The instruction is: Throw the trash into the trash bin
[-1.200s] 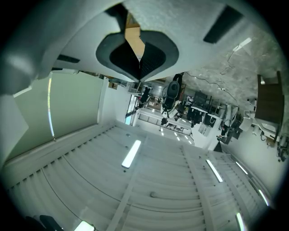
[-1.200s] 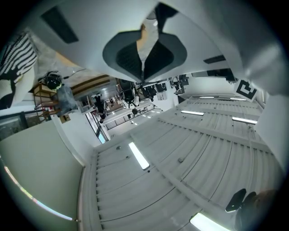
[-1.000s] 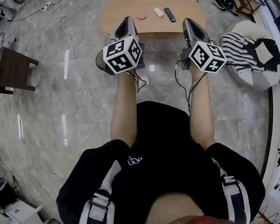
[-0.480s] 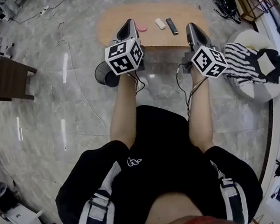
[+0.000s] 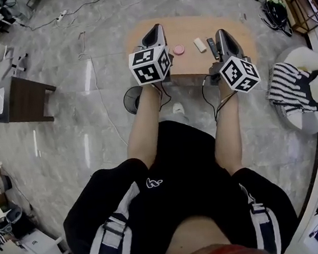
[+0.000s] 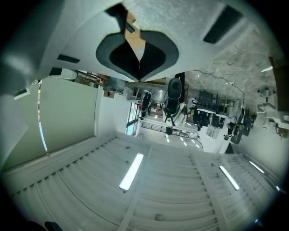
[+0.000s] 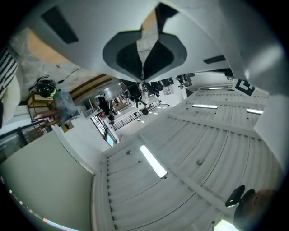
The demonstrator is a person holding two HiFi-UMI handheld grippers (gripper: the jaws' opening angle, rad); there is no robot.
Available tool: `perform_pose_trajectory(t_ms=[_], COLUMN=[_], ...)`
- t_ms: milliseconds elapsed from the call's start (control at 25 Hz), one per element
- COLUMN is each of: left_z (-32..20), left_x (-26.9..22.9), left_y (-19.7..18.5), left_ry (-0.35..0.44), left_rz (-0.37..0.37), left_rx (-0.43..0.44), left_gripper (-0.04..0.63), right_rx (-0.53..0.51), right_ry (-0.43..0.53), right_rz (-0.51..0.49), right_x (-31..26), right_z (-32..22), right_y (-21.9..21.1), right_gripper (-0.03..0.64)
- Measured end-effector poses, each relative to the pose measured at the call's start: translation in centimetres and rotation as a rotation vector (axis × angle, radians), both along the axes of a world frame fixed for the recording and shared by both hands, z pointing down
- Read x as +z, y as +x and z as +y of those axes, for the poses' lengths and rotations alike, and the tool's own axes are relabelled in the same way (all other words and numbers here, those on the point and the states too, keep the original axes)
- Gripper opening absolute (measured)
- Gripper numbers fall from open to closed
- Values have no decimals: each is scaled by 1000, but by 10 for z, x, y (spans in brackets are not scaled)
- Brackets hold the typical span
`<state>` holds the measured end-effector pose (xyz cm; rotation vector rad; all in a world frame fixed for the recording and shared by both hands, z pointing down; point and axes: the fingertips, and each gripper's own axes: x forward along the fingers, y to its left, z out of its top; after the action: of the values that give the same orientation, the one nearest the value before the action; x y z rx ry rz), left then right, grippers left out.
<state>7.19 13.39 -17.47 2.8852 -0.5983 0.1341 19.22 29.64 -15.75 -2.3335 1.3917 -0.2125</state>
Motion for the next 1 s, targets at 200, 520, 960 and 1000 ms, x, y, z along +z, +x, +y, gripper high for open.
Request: perform_pose_trajectory(t_ms=[200,520,960,1000], left_z=[-52,-111,-134,-135], left_x=[-5,0,35,41], left_y=[56,107,119,118], left_ry=[-4,-54,-118,-126], left_rz=[4,45,14,3], left_rx=[31,32,22,20], left_gripper=[6,6,6,6], right_rx=[27,46,22,21], right_ry=[6,-20,-47,-49], right_rz=[8,40,-28,-42], right_x=[-4,-15,16,21], right_z=[-49,-97,-123,-124], right_y=[47,103,118,119], right_gripper=[20,20,20,20])
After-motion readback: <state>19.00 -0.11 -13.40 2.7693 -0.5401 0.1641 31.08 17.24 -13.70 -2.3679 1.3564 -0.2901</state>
